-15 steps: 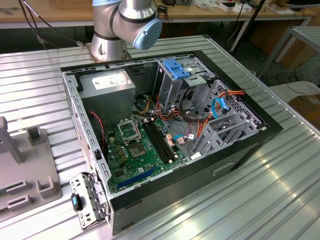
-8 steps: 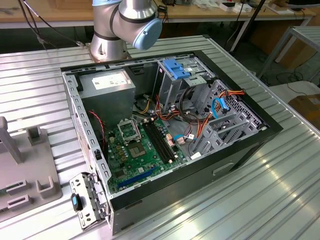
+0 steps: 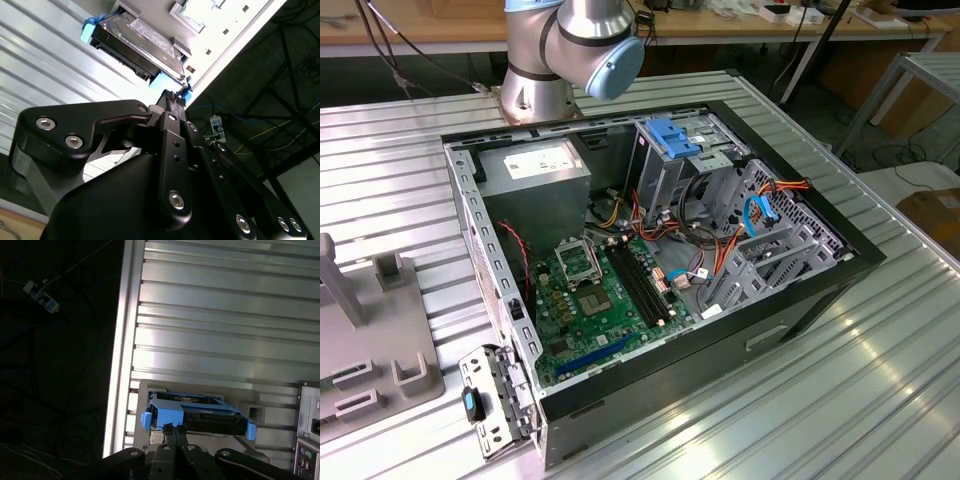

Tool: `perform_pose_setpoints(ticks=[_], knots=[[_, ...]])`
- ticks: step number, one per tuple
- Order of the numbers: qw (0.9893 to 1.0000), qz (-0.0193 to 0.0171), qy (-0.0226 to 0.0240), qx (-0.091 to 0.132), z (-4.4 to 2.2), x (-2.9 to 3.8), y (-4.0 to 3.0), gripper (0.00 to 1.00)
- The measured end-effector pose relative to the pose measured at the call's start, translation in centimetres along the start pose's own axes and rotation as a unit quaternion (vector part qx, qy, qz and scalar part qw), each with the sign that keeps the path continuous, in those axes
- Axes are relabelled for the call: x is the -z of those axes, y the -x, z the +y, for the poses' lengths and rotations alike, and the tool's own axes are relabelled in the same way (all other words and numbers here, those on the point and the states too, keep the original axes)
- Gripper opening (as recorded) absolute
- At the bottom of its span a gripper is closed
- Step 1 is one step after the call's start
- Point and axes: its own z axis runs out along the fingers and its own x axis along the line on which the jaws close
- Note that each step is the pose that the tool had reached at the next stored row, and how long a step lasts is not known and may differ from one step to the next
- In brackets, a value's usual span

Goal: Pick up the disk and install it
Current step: 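Pick up the disk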

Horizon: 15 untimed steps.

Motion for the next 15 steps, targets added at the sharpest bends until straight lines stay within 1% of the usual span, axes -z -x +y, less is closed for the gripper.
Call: perform_pose_setpoints(ticks=[3,4,5,6,11,15], knots=[[0.9997,0.0006,0.0000,0.024,0.01,0.00,0.01,0.11],[0.9993,0.0009,0.0000,0.038,0.01,0.00,0.00,0.11],[0.9981,0.0016,0.0000,0.062,0.02,0.00,0.00,0.11],[0.9975,0.0018,-0.0001,0.070,0.02,0.00,0.00,0.11],[0.9956,0.0024,-0.0001,0.093,0.01,0.00,0.00,0.11],[0.9946,0.0026,0.0000,0.104,0.01,-0.01,0.00,0.11]])
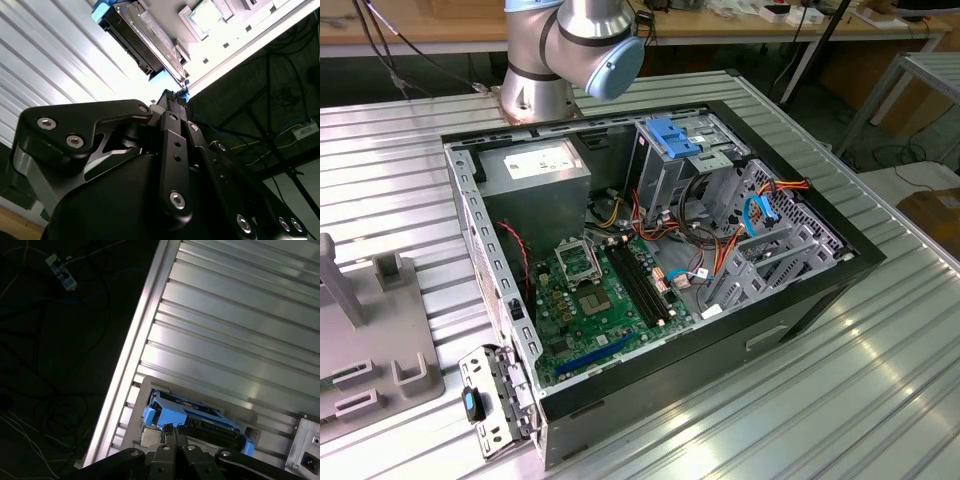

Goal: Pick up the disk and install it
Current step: 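Pick up the disk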

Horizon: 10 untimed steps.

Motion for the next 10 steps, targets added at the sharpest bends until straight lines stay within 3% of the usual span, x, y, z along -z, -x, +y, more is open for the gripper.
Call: perform_pose_setpoints(ticks=[10], knots=[[0.9995,0.0008,0.0000,0.031,0.00,0.00,0.00,0.11]])
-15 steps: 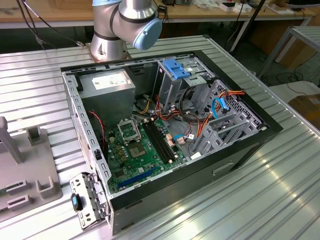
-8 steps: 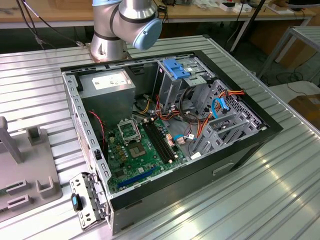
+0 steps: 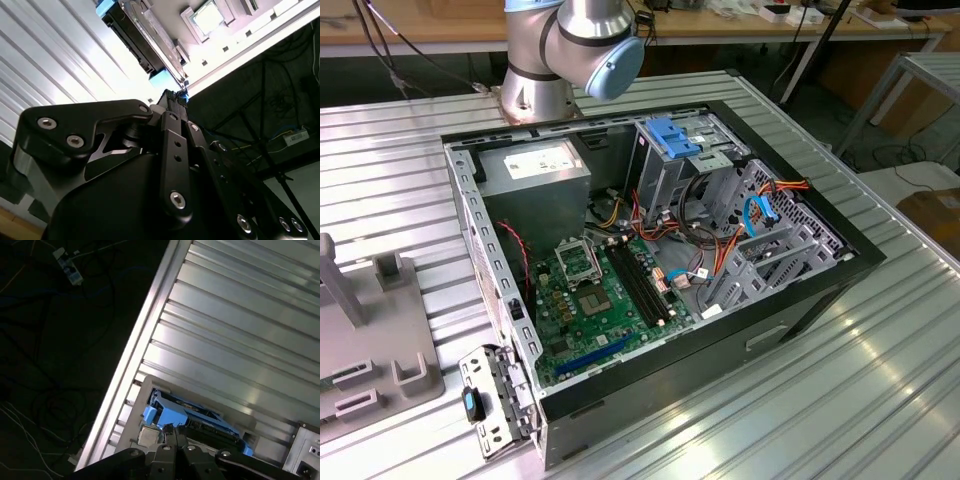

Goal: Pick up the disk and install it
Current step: 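Pick up the disk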

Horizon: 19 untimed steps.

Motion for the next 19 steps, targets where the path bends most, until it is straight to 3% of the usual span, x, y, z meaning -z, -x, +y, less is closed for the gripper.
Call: perform_pose_setpoints(ticks=[2,4,7,11,13,14,15,16,19], knots=[[0.9998,0.0006,0.0000,0.022,0.00,-0.01,0.00,0.11],[0.9988,0.0012,0.0000,0.049,0.00,-0.04,0.01,0.11],[0.9948,0.0026,-0.0001,0.102,0.07,-0.10,0.03,0.11],[0.9878,0.0040,-0.0001,0.156,0.14,-0.17,0.06,0.11],[0.9865,0.0041,-0.0002,0.164,0.19,-0.20,0.08,0.11],[0.9822,0.0042,-0.0004,0.188,0.29,-0.36,0.13,0.11],[0.9757,0.0047,-0.0007,0.219,0.42,-0.51,0.19,0.11],[0.9701,0.0042,-0.0013,0.243,0.62,-0.69,0.27,0.11],[0.9589,0.0052,-0.0013,0.284,0.67,-0.83,0.30,0.11]])
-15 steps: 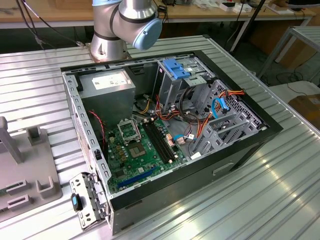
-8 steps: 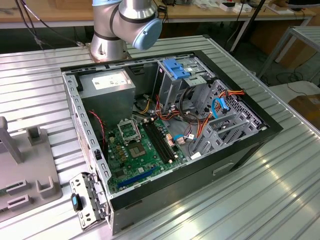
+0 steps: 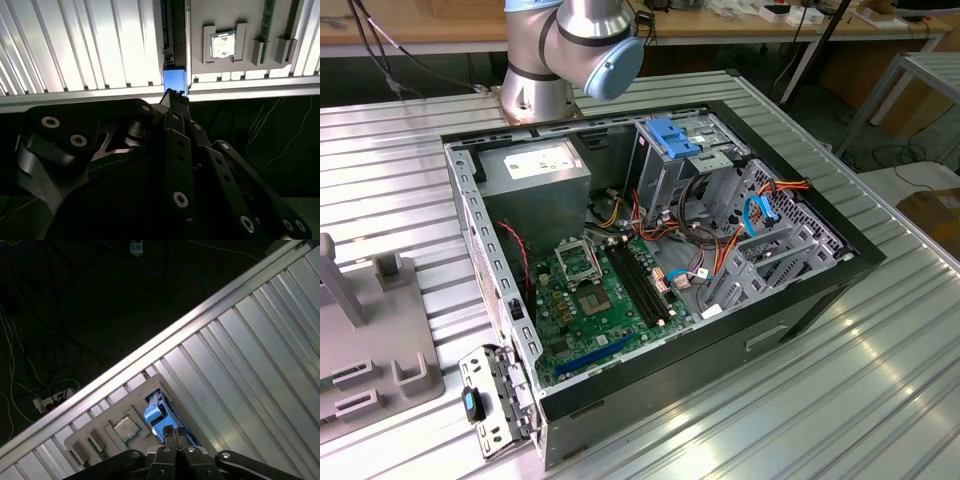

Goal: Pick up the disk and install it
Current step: 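Pick up the disk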

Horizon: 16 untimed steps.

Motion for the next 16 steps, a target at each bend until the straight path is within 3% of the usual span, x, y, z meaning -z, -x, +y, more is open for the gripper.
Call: perform_pose_setpoints(ticks=[1,3,6,9,10,13,15,16], knots=[[0.9999,0.0002,0.0000,0.012,0.00,-0.03,0.00,0.11],[0.9984,0.0012,0.0001,0.056,0.00,-0.10,0.00,0.11],[0.9966,0.0018,0.0002,0.083,0.00,-0.14,0.00,0.11],[0.9929,0.0022,-0.0004,0.119,0.00,-0.23,0.00,0.11],[0.9910,0.0022,-0.0008,0.134,0.00,-0.26,0.00,0.11],[0.9870,0.0022,-0.0020,0.161,-0.01,-0.35,0.00,0.11],[0.9830,0.0016,-0.0039,0.183,-0.01,-0.46,0.00,0.11],[0.9818,0.0015,-0.0044,0.190,-0.01,-0.48,0.00,0.11]])
